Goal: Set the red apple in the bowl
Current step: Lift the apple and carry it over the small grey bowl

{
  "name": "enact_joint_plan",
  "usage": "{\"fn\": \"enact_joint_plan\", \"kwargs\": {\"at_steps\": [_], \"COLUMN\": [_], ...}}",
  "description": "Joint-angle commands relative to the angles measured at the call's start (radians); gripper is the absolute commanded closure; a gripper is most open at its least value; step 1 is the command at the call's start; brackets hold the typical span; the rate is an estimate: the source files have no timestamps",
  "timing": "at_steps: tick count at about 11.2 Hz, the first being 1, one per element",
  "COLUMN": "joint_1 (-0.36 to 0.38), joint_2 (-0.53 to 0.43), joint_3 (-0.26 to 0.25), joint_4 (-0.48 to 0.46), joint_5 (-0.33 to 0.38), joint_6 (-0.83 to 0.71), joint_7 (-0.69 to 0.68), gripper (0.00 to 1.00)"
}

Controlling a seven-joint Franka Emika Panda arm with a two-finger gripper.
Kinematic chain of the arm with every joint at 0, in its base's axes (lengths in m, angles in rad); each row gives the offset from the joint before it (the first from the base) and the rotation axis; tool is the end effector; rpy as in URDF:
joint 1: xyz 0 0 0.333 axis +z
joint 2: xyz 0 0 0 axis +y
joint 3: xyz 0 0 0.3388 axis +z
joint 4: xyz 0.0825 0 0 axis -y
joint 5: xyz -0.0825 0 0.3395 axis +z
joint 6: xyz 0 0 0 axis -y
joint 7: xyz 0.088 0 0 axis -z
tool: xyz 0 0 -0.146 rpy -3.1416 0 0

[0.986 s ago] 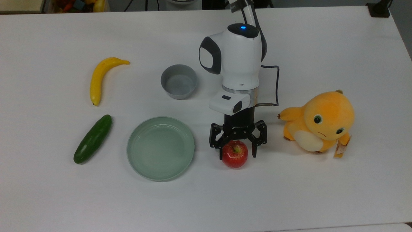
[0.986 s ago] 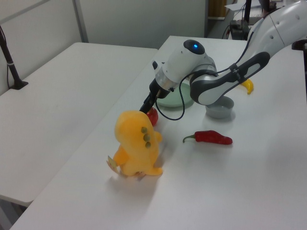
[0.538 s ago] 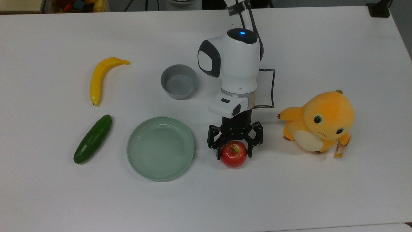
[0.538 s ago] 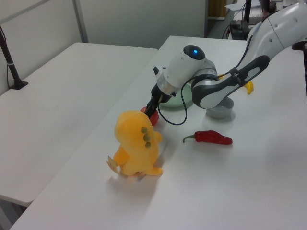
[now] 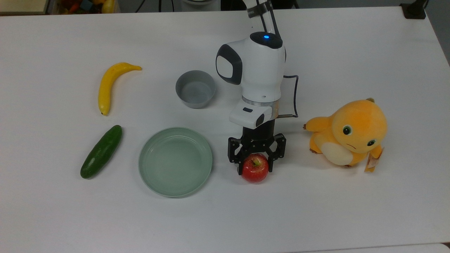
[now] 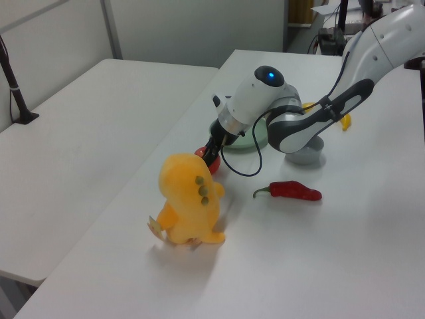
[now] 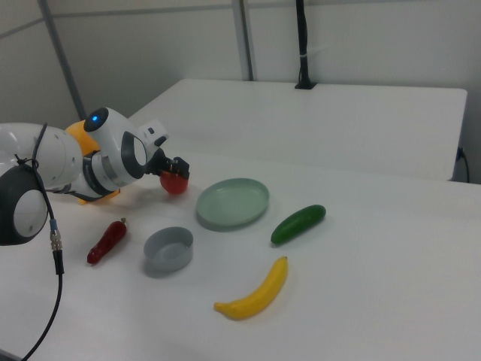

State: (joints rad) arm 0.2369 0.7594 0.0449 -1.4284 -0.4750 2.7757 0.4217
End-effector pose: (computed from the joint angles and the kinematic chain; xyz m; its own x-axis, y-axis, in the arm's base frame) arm 0.7385 0.2186 0.3182 0.7813 0.2237 0.5827 0.1916 -0.9744 0.1173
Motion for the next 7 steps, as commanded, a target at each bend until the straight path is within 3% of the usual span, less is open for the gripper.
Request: {"fn": "enact_joint_plan", "kwargs": {"at_steps": [1, 5, 7], "joint_1": [-0.001, -0.031, -0.044], "joint_2": [-0.075, -0.239, -0.334], "joint_3": [-0.01, 0.006, 0.006], "joint_4": [-0.055, -0.086, -0.145], "joint_5": [-0.019, -0.007, -0.005], "joint_6": [-0.002, -0.189, -0.205], "joint_7": [0.06, 0.136, 0.147], "gripper": [0.94, 0.94, 0.94]}}
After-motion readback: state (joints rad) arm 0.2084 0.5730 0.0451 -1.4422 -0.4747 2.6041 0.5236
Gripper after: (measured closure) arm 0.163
